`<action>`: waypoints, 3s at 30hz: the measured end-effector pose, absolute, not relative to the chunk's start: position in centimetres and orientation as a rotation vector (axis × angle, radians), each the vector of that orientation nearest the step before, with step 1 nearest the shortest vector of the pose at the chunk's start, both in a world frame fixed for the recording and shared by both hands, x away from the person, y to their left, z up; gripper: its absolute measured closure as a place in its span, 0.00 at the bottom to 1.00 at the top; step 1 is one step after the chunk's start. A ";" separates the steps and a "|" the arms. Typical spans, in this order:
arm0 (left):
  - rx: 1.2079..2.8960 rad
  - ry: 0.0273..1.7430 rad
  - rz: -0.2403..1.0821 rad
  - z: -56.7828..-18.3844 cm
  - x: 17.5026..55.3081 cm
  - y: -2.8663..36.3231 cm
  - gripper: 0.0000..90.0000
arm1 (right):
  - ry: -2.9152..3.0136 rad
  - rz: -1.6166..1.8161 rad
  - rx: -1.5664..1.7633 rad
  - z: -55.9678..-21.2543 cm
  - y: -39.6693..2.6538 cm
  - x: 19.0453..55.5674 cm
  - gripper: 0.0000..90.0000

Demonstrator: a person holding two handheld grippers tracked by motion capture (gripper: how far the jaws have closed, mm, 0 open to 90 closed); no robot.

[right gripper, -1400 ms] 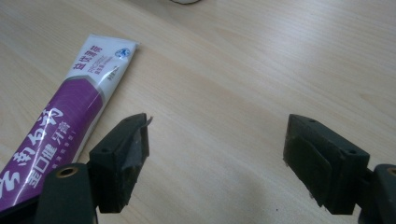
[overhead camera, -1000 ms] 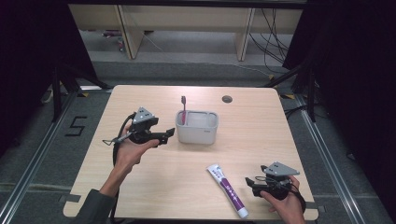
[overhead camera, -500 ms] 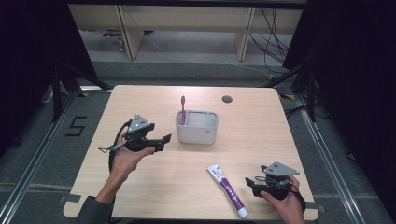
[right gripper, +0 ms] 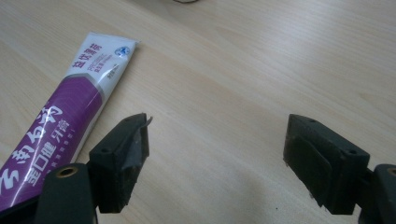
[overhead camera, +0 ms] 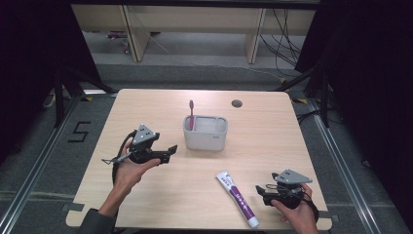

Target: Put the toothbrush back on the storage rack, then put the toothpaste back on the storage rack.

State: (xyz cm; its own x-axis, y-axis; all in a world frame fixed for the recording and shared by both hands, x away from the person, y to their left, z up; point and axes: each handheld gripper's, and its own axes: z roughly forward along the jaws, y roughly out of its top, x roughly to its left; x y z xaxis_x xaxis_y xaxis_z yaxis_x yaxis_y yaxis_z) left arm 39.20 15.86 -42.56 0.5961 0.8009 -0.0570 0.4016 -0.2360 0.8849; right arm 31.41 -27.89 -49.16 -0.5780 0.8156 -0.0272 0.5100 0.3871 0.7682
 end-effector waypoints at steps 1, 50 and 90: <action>1.854 0.973 0.513 -42.6 39.2 15.8 0.21 | 2.247 1.035 1.145 -49.2 -27.9 31.4 0.26; 2.018 0.935 0.486 -48.3 33.3 17.3 0.20 | 2.258 1.043 1.186 -49.2 -27.9 31.4 0.26; 2.127 0.971 0.487 -51.0 28.3 20.6 0.20 | 2.308 1.077 1.191 -48.0 -26.8 30.9 0.33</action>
